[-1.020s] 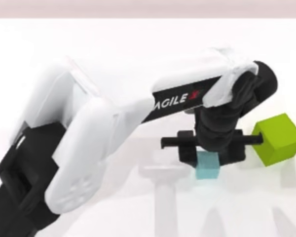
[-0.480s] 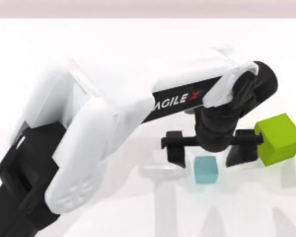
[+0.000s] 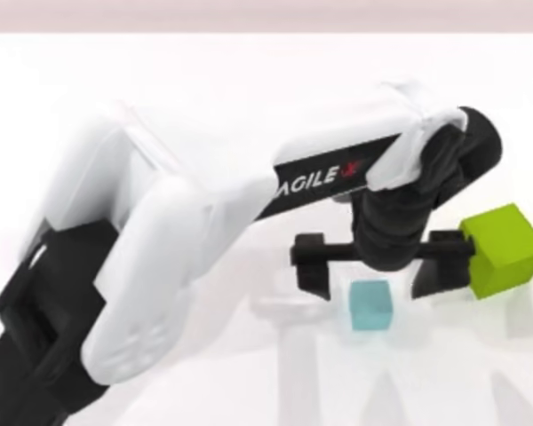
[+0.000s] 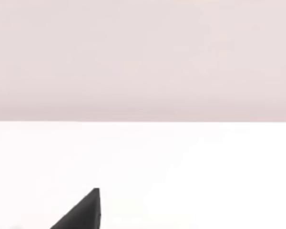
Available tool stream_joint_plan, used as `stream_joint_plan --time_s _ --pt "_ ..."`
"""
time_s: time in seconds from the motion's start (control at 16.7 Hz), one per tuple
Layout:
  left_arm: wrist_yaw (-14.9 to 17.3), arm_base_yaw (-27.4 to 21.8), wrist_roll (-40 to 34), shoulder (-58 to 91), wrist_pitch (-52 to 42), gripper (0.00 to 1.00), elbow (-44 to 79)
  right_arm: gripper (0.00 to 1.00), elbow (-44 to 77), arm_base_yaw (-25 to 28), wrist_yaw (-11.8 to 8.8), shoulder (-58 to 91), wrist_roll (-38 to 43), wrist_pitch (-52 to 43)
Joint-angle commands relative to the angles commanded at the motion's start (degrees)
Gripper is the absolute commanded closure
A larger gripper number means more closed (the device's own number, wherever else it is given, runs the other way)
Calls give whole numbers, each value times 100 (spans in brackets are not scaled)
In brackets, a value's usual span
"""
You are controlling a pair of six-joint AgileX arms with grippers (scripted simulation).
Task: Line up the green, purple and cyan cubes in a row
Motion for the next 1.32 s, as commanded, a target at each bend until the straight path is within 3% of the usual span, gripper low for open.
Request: stream_joint_plan --time_s 0.42,0.84,1.08,1.32 --pt "0 79 -26 -67 -1345 0 1261 0 0 0 0 0 0 0" --pt "-2 75 36 -81 -1403 0 1315 0 0 0 0 0 0 0" --pt "-1 395 870 -189 -1314 0 1104 0 0 0 0 0 0 0" --pt "14 1050 2535 -447 -1123 0 601 0 0 0 0 0 0 0"
